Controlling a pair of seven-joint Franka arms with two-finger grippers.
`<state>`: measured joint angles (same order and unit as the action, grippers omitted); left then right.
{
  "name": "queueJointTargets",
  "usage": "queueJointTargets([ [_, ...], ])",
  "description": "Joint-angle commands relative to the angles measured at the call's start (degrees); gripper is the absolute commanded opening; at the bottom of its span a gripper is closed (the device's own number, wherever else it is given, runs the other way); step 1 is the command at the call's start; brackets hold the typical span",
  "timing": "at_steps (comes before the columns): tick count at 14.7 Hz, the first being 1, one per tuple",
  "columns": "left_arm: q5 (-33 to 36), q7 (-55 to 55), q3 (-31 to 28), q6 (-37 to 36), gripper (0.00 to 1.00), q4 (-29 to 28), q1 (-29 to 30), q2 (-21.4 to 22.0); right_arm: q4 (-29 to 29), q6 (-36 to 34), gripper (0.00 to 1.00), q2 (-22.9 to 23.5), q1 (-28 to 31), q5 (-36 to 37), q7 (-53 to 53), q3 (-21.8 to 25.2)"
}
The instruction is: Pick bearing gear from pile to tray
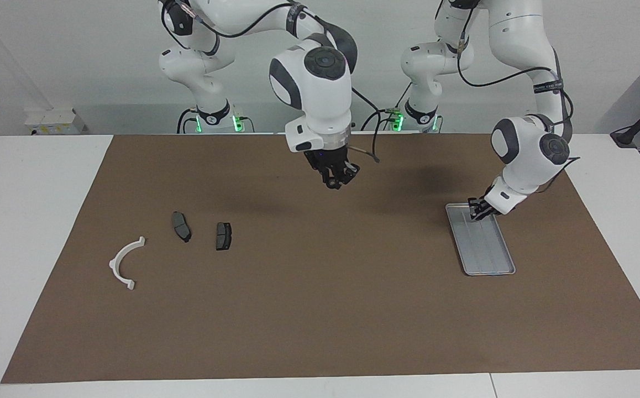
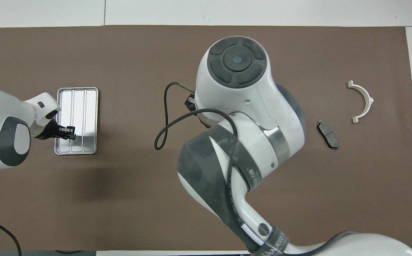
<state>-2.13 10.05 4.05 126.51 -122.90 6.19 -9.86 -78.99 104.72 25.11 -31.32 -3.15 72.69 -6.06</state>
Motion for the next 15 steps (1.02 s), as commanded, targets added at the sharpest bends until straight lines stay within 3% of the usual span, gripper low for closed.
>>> queueJointTargets([
  [1,0.28,-1.0,-0.1,2.16,0.0,-2.43,-0.56,1.6,-3.01,5.83,0.0,2.82,-1.8,-0.11,2.88,0.17],
  [5,0.28,-1.09,-0.1,2.6,0.0,-2.87,-0.65,1.68,-2.83,16.2,0.0,11.27,-4.45,4.72,8.69,0.17],
  [11,0.28,-2.05,-0.01,5.41,0.0,-4.36,-0.83,1.24,-4.85,22.19,0.0,13.83,-4.37,7.89,8.7,0.17],
  [12,0.28,-2.92,-0.01,5.32,0.34,-4.36,-0.83,1.24,-4.85,21.93,0.0,13.83,-4.46,7.89,8.7,0.17],
  [13,0.28,-3.8,-0.01,4.97,0.75,-4.1,-0.83,1.24,-4.85,21.76,0.0,13.83,-4.37,7.8,8.78,0.17],
  [14,0.28,-3.9,-0.01,4.36,1.0,-3.58,-0.83,1.24,-4.85,21.58,0.09,13.83,-4.28,7.8,8.87,0.17],
  [15,0.28,-4.07,0.08,3.66,1.0,-3.05,-0.83,1.42,-4.68,21.32,0.94,13.83,-4.11,7.8,8.96,0.17],
])
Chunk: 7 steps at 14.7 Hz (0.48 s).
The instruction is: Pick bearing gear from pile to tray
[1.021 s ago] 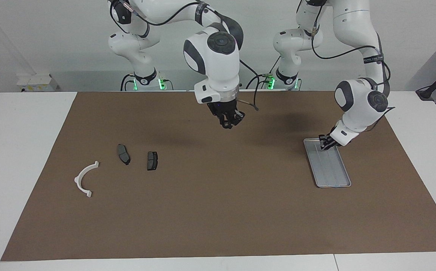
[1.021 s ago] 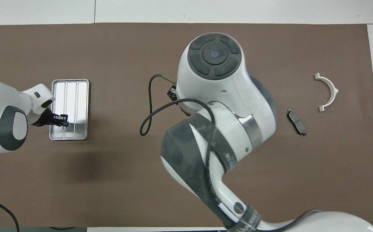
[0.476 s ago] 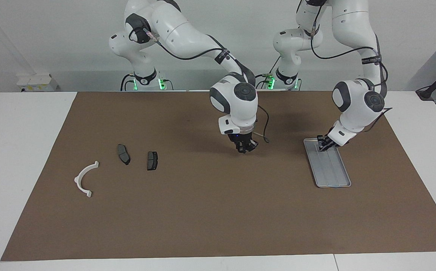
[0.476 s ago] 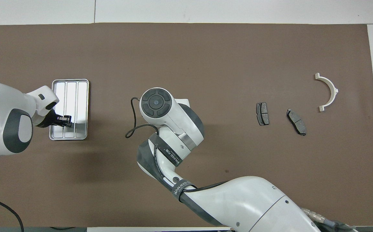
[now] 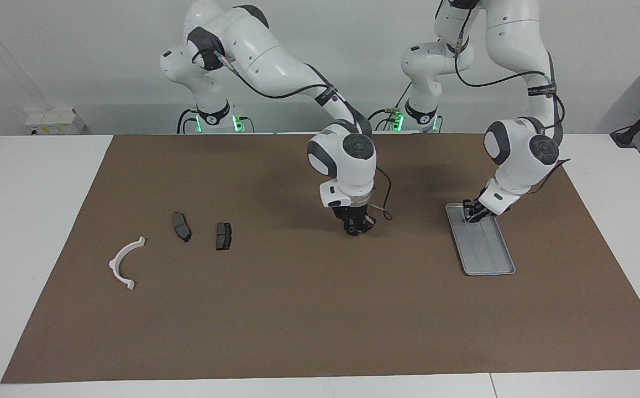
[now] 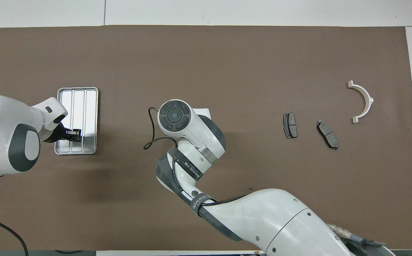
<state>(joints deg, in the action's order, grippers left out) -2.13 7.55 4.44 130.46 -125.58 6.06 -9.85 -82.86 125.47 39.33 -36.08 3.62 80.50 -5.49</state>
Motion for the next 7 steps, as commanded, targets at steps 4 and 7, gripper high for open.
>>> queueJointTargets([
  [4,0.2,-5.78,-0.22,-7.58,1.0,6.65,-2.8,1.23,0.24,-0.05,1.0,-0.65,2.94,0.86,0.53,-0.31],
  [7,0.02,-13.32,-0.14,-7.15,1.0,7.1,-6.49,1.15,1.38,-0.05,1.0,-1.09,5.23,0.69,-0.08,-0.31],
])
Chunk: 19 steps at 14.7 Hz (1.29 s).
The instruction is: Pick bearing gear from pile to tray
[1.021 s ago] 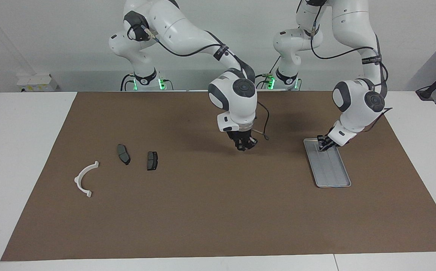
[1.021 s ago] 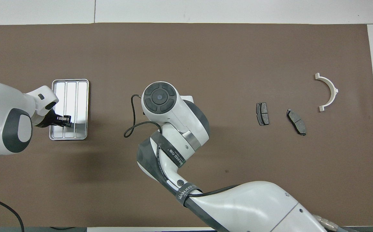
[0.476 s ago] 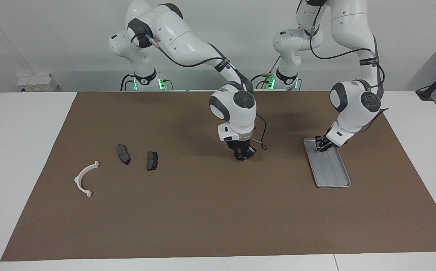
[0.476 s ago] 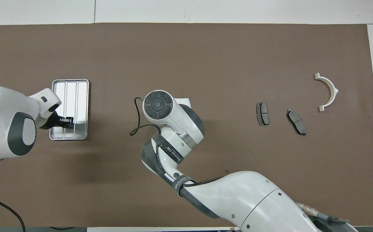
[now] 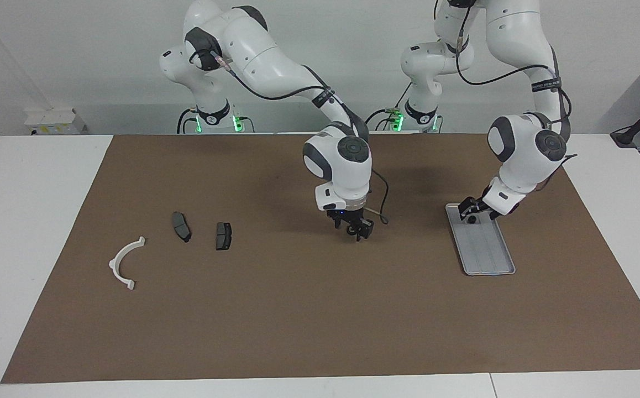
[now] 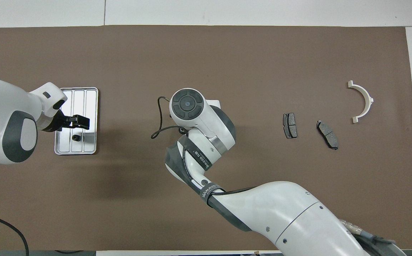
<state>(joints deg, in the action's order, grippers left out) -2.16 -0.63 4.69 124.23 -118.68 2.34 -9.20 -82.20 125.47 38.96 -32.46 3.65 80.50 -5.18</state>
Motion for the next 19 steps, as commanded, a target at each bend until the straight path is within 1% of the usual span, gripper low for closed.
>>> queueJointTargets([
  [1,0.05,-11.96,-0.47,-0.39,1.0,0.38,-5.91,0.41,0.81,-0.05,1.0,-0.82,2.57,0.57,-1.47,-0.71],
  [3,0.05,-26.9,-0.47,3.02,1.0,0.99,-12.59,-0.46,0.64,-0.83,1.0,-1.43,3.71,0.13,-5.42,-0.62],
  [4,-0.04,-31.58,-0.65,3.74,1.0,1.34,-15.67,-0.64,0.73,-2.14,1.0,-2.04,5.03,0.13,-7.7,-0.71],
  [7,-0.04,-40.38,-0.65,3.22,1.0,4.76,-21.22,-2.57,0.64,-4.08,1.0,-3.62,8.64,-0.3,-16.22,-0.89],
  [9,0.22,-44.18,-0.74,3.04,1.0,7.49,-24.21,-5.9,0.03,-6.01,1.0,-5.11,11.88,-0.31,-22.72,-0.89],
  [10,0.22,-44.63,-0.74,3.74,1.0,7.58,-24.57,-6.96,-0.41,-7.33,1.0,-6.08,13.2,-0.31,-26.49,-0.89],
  [11,0.22,-45.85,-0.74,3.83,1.0,8.19,-25.53,-7.67,-1.46,-8.21,1.0,-7.66,14.78,-0.39,-31.14,-0.89],
  [14,1.1,-54.27,-0.82,3.74,1.0,13.37,-30.71,-13.19,-5.85,-8.31,1.0,-12.23,18.91,-1.01,-44.15,-0.8],
  [16,2.68,-58.85,-0.74,5.14,1.0,13.65,-32.57,-13.74,-9.36,-8.22,1.0,-15.83,21.64,-1.19,-53.03,-0.71],
  [19,2.77,-59.14,-0.74,7.96,1.0,11.28,-33.8,-13.74,-13.5,-9.01,1.0,-21.28,25.42,-1.19,-64.91,-0.36],
])
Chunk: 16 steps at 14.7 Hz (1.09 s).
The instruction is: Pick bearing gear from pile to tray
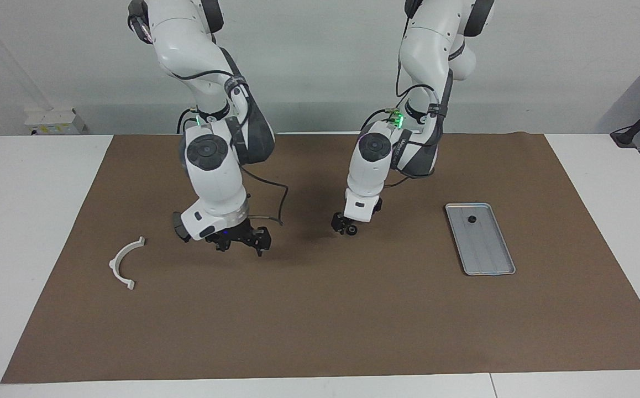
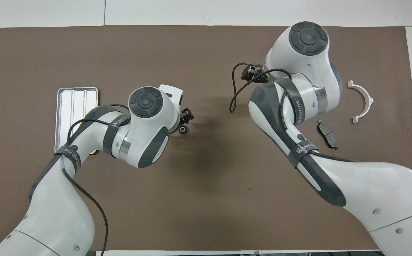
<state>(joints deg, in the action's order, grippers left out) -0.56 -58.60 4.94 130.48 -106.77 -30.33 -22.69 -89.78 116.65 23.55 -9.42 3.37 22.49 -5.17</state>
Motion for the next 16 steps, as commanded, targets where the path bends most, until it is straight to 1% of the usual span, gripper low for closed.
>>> queueJointTargets([
  [1,1.18,-1.25,-0.98,1.63,0.96,-0.72,-1.31,-0.25,-6.89,-1.5,1.0,-7.8,3.34,-0.91,-9.37,-0.28],
  [3,1.18,-1.34,-0.98,1.62,0.92,-1.42,-1.4,-0.25,-8.74,-4.22,1.0,-12.28,5.45,-0.91,-13.24,-0.19],
  [4,1.18,-1.34,-1.07,1.8,0.91,-1.77,-1.4,-0.25,-9.01,-6.67,1.0,-14.47,6.33,-0.91,-15.79,-0.1],
  [6,1.18,-1.34,-1.07,1.97,0.84,-1.78,-1.32,-0.25,-9.01,-10.72,1.0,-18.08,6.6,-0.91,-20.88,1.73],
  [9,1.61,-1.34,-1.07,2.59,0.84,-1.69,-1.05,-0.25,-8.75,-17.13,1.0,-23.53,6.78,-0.91,-23.81,2.97],
  [11,1.62,-1.34,-1.07,2.85,0.81,-1.69,-0.79,-0.34,-8.31,-22.14,1.0,-26.87,7.39,-0.91,-24.95,3.41],
  [12,1.62,-1.34,-1.07,3.12,0.81,-1.78,-0.61,-0.43,-8.05,-24.34,1.0,-27.85,8.35,-1.0,-24.95,3.33],
  [13,1.62,-1.34,-1.07,3.21,0.77,-1.78,-0.52,-0.43,-6.91,-26.45,1.0,-28.12,8.62,-1.17,-24.87,3.33],
  [14,1.62,-1.34,-1.07,3.21,0.75,-1.69,-0.52,-0.43,-5.16,-28.65,1.0,-28.03,8.71,-2.83,-24.52,3.33],
  [15,1.62,-1.34,-1.07,3.21,0.72,-1.69,-0.52,-0.43,-3.66,-30.23,1.0,-27.86,9.24,-4.32,-24.08,3.33],
  [16,1.62,-1.34,-1.07,3.21,0.7,-1.69,-0.44,-0.6,-3.21,-30.34,1.0,-27.51,9.59,-4.69,-23.55,3.33],
])
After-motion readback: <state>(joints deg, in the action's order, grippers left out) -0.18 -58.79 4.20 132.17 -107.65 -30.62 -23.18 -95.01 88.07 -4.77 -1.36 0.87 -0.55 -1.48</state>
